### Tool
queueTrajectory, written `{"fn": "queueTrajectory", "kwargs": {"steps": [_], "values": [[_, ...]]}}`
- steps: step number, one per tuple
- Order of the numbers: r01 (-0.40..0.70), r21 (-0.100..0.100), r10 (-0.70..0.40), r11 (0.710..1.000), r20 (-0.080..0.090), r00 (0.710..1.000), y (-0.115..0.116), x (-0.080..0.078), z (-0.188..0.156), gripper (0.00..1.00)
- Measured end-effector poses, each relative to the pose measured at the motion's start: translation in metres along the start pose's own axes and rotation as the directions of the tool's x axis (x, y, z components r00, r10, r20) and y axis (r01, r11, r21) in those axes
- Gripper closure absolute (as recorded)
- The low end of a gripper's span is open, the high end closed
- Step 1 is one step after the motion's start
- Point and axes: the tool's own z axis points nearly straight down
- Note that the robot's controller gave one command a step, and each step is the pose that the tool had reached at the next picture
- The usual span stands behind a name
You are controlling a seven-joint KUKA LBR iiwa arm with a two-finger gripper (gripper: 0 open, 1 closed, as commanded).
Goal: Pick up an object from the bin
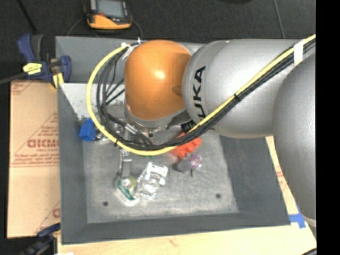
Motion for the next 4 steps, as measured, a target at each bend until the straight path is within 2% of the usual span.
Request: {"fn": "queueTrajectory", "kwargs": {"steps": [1, 2, 3, 4], "values": [[0.299, 0.001, -0.299, 0.954, 0.014, 0.954, -0.076, 0.031, 0.131, 0.0], [0.226, 0.0, -0.226, 0.974, 0.01, 0.974, -0.079, 0.024, 0.123, 0.0], [0.288, 0.003, -0.288, 0.958, 0.006, 0.958, -0.106, 0.033, 0.103, 0.0], [0.453, 0.006, -0.453, 0.892, 0.018, 0.891, -0.105, 0.028, 0.113, 0.0]]}}
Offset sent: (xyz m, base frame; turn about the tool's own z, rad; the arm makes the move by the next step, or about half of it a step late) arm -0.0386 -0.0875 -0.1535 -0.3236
